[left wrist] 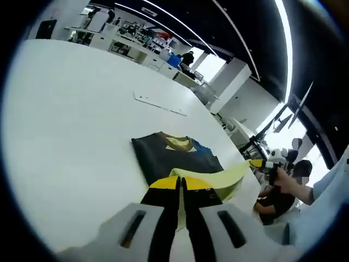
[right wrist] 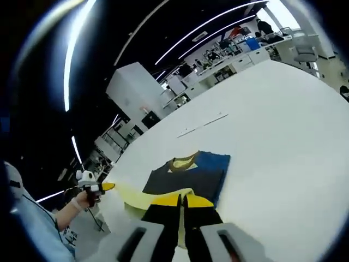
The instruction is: Fold the garment on the visible template until the final outline fits inside the template.
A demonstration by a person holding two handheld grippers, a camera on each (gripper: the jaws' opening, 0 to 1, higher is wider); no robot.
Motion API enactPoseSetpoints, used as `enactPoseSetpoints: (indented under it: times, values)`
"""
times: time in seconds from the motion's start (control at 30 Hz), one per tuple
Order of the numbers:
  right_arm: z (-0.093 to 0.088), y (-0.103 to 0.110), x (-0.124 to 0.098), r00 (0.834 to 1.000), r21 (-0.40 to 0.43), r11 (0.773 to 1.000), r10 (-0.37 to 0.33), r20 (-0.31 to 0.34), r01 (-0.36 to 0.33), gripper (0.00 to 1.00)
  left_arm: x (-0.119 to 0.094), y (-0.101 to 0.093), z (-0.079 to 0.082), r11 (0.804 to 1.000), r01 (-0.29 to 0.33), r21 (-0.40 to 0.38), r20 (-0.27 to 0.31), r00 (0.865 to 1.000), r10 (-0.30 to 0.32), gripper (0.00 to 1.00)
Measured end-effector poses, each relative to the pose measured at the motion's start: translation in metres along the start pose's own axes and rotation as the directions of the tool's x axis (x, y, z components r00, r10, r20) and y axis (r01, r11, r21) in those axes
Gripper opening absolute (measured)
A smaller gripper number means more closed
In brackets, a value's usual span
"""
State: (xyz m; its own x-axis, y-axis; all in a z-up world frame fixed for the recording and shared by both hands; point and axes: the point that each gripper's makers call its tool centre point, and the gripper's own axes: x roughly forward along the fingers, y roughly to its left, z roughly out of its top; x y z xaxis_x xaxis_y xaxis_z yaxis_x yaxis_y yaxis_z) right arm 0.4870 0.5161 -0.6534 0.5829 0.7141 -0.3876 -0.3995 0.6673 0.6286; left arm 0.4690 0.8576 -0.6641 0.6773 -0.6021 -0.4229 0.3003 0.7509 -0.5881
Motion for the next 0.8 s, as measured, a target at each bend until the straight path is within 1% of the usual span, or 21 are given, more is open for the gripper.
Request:
enactPoseSetpoints:
  times: [0.07,0.13,0.23,0.33,0.37,0.4,0.53,0.67,0.8]
  values:
    - [0.009,-0.004,0.007,1.0,0.001,1.0,0.005,0.007,-0.005,0.0,0.007,0.003,0.005,1.0,0.001,-0.001,0.003,1.0,-0.001,0.0]
    - [0.021,-0.004,0.012,1.0,-0.014,1.0,0.012,0.022,-0.012,0.0,0.012,0.005,0.011,1.0,0.0,0.024,0.006,1.0,0.0,0.0]
    - [0.034,-0.007,0.021,0.999,-0.025,1.0,0.017,0.029,-0.017,0.0,0.019,0.009,0.018,1.0,-0.006,0.018,0.007,1.0,0.006,0.0]
    - [0.052,-0.018,0.031,0.999,-0.03,0.999,0.017,0.045,-0.016,0.0,0.024,0.014,0.029,1.0,-0.006,0.017,0.024,1.0,0.006,0.0]
    - [0.053,-0.019,0.033,0.999,-0.032,0.999,0.017,0.046,-0.016,0.0,0.025,0.015,0.034,1.0,-0.001,0.011,0.036,0.999,0.001,0.0]
    - [0.059,-0.021,0.038,0.999,-0.045,0.999,0.014,0.051,-0.012,0.0,0.027,0.017,0.04,1.0,0.002,0.005,0.042,0.999,-0.002,0.0]
    - [0.069,-0.028,0.05,0.999,-0.06,0.998,0.011,0.051,-0.008,0.0,0.034,0.024,0.053,1.0,-0.002,-0.005,0.053,0.999,0.002,0.0]
    - [0.073,-0.037,0.061,0.999,-0.088,0.996,-0.009,0.041,0.013,0.0,0.042,0.029,0.063,1.0,-0.014,0.0,0.076,0.997,0.014,0.0]
    - [0.078,-0.046,0.07,0.999,-0.079,0.997,-0.016,0.041,0.02,0.0,0.051,0.036,0.066,0.999,-0.035,-0.016,0.085,0.996,0.036,0.0]
